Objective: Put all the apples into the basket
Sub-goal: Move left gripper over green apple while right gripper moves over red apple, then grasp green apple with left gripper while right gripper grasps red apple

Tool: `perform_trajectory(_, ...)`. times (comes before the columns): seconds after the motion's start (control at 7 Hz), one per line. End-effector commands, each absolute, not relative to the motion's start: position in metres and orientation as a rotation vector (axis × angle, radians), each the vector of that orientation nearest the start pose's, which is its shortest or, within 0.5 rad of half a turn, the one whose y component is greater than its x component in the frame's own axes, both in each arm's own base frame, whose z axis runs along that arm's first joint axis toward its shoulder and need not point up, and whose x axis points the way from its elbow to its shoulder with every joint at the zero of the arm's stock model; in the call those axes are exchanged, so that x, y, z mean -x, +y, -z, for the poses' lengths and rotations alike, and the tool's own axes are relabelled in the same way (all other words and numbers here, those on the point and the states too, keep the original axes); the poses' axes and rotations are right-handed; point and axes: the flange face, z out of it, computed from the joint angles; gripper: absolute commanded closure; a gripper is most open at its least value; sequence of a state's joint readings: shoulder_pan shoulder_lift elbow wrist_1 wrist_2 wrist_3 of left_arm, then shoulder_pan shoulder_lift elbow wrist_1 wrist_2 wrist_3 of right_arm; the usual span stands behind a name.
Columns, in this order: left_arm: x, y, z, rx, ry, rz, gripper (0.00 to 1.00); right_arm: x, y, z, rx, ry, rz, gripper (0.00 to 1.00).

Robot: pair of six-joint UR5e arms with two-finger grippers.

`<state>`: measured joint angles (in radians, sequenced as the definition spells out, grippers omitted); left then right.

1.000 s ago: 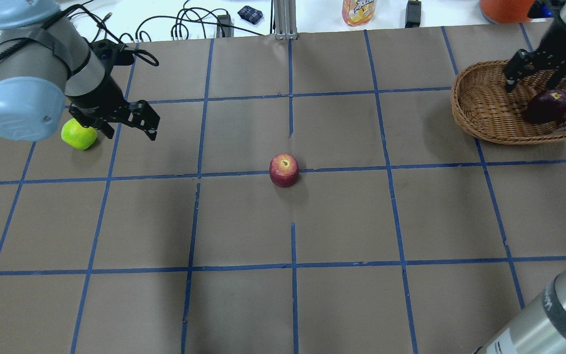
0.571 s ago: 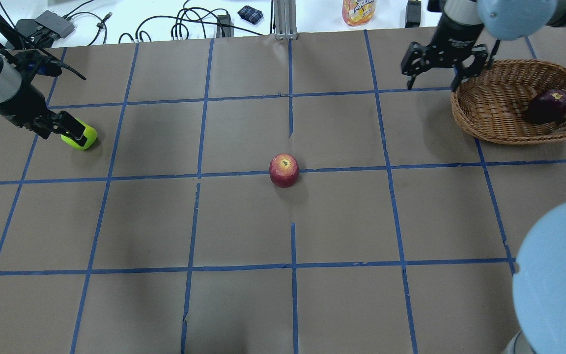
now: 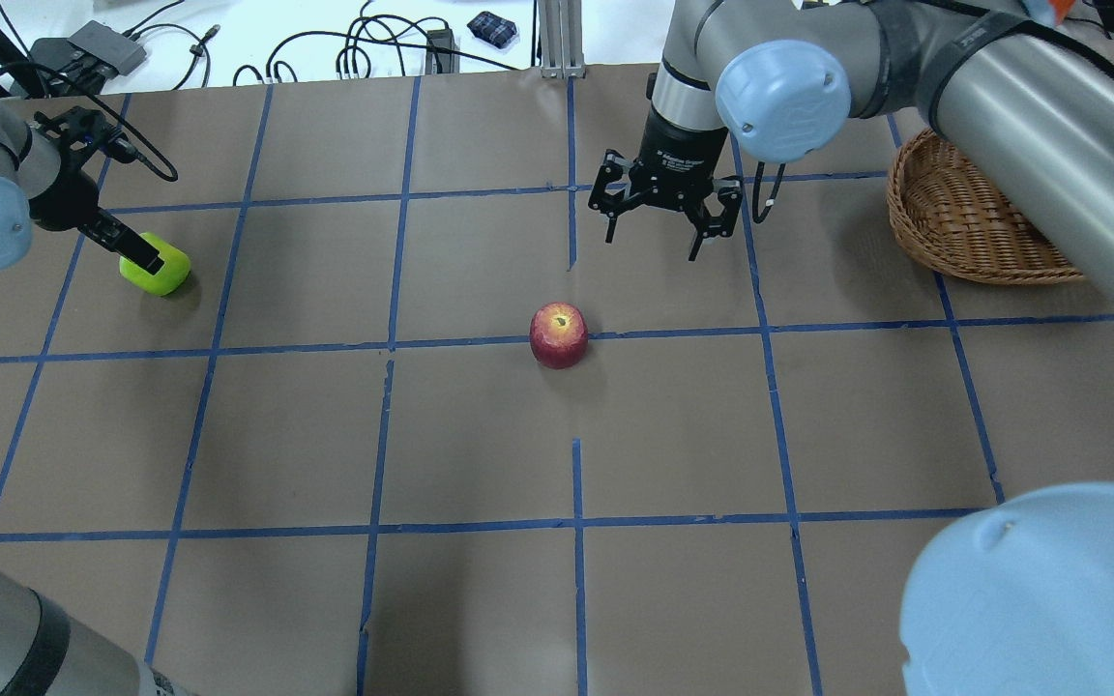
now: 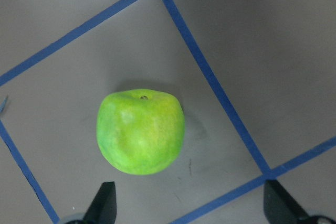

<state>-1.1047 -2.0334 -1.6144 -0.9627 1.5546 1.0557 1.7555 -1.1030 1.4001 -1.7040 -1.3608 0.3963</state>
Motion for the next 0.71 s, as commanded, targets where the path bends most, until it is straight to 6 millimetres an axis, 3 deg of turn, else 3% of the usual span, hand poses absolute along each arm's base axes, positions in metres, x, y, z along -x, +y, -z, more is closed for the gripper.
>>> perform_trajectory(0.0,-0.178,-0.654,-0.232,-0.98,2.933,0.109,0.01,-0.334,-0.604,-0.272,-0.401,2.924,-0.292,0.0)
perform_trajectory(0.14,-0.178,-0.656,-0.219,-0.986,2.943,0.093,0.01,-0.353,-0.598,-0.248,-0.408,2.934,-0.327,0.0)
perform_trajectory(0.29,-0.181,-0.66,-0.209,-0.984,2.931,0.107,0.01,-0.358,-0.595,-0.236,-0.399,2.939,-0.341,0.0)
perform_trajectory(0.43,-0.182,-0.661,-0.201,-0.988,2.936,0.096,0.07,-0.357,-0.593,-0.226,-0.403,2.943,-0.362,0.0)
perform_trajectory(0.57,-0.182,-0.661,-0.198,-0.987,2.939,0.092,0.35,-0.357,-0.591,-0.217,-0.402,2.946,-0.37,0.0)
